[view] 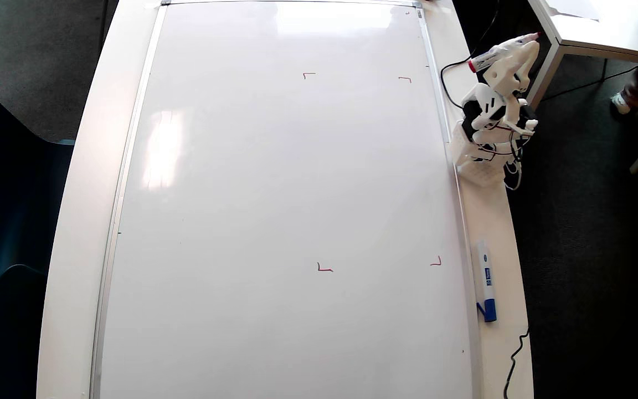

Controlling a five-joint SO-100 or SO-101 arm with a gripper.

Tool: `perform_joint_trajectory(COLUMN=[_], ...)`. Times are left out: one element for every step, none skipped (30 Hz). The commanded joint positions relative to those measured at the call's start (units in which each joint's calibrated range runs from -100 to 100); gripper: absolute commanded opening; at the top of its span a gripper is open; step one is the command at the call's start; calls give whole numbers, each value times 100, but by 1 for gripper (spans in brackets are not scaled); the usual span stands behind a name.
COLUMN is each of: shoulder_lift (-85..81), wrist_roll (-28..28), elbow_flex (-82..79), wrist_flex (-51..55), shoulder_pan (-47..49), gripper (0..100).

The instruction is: Draw on a whiteboard a robot head using a pen attached to the gripper

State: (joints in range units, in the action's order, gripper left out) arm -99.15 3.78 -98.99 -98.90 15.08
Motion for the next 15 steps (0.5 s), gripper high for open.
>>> perform_joint_trajectory(shoulder_lift=[41,41,41,41,41,41,41,49,75,83,83,83,83,91,91], wrist_roll=[19,19,19,19,19,19,46,46,51,51,51,46,46,19,14], elbow_flex=[-28,-28,-28,-28,-28,-28,-28,-28,-28,-28,-28,-28,-28,-28,-28], wrist_flex=[-84,-84,-84,-84,-84,-84,-84,-84,-75,-75,-75,-75,-66,21,160], shoulder_pan=[28,28,28,28,28,28,28,35,72,72,72,72,72,72,72], gripper=[1,1,1,1,1,1,1,1,1,1,1,1,1,1,1])
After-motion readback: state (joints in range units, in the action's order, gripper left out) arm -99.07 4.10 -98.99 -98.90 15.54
